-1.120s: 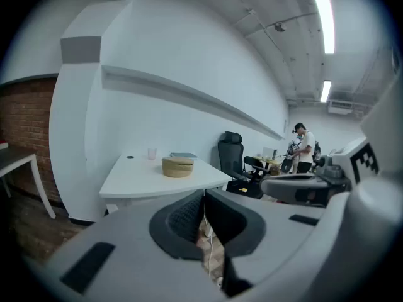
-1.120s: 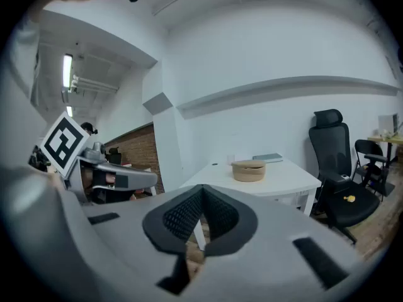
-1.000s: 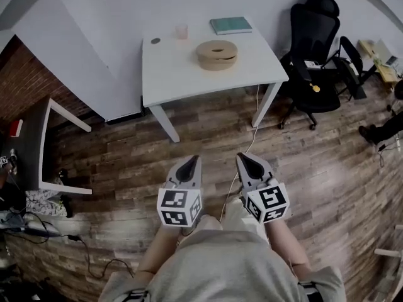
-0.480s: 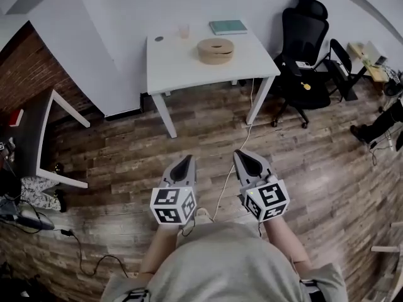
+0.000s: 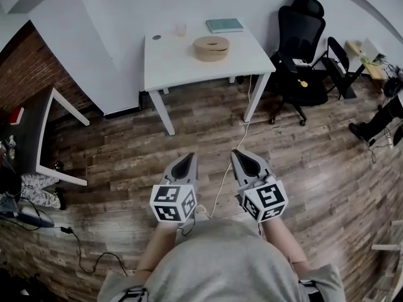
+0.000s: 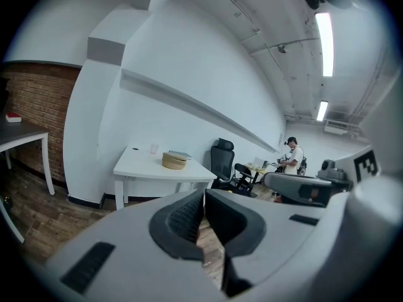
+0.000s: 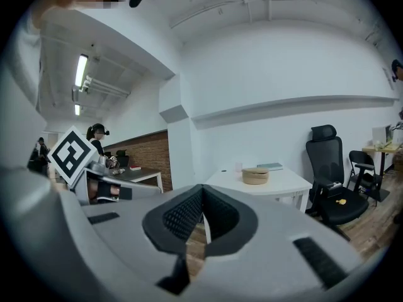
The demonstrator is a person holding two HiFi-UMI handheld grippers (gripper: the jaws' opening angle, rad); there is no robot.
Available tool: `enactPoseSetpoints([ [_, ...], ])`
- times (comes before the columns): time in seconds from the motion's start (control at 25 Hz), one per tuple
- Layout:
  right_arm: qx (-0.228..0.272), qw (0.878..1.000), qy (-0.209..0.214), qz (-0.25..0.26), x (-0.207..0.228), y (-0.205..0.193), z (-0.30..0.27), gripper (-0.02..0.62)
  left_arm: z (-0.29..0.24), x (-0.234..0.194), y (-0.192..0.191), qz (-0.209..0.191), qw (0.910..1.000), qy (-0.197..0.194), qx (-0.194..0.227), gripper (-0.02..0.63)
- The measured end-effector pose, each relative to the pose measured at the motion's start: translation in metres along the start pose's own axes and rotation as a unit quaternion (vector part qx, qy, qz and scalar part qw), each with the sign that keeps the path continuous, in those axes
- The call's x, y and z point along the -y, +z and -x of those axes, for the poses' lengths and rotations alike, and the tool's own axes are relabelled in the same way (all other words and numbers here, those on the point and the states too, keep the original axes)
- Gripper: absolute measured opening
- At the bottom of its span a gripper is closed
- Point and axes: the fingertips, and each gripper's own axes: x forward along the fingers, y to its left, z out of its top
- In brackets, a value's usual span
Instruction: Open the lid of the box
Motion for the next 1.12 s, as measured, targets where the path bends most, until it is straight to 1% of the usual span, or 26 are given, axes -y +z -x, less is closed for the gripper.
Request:
enactPoseSetpoints([
  [0.28, -0.003, 1.0, -0.007, -0.001, 0.008, 0.001, -0.017, 0.003, -0.014, -0.01, 0.014, -0.015, 0.9999, 0.006, 0.007, 0.009],
  [0.56, -0.004, 1.0, -0.021, -0.021, 0.011, -0.006, -0.043, 0.006, -0.026, -0.031, 0.019, -0.026, 0.9996, -0.01, 0.005, 0.012],
  [0.68, -0.003, 0.999, -0.027, -0.026, 0.009, -0.007, -0.056, 0.026, -0.031, -0.043, 0.02, -0.028, 0.9994, -0.019, 0.0, 0.017],
  [0.92, -0.008, 0.999, -0.035, -0.028, 0.009, -0.007, -0.071, 0.068, -0.039, -0.056, 0.019, -0.034, 0.9988, -0.032, -0.014, 0.068],
  [1.12, -0.014, 0.998, -0.041, -0.034, 0.019, -0.007, -0.083, 0.101, -0.049, -0.062, 0.022, -0.035, 0.9983, -0.043, -0.021, 0.115],
])
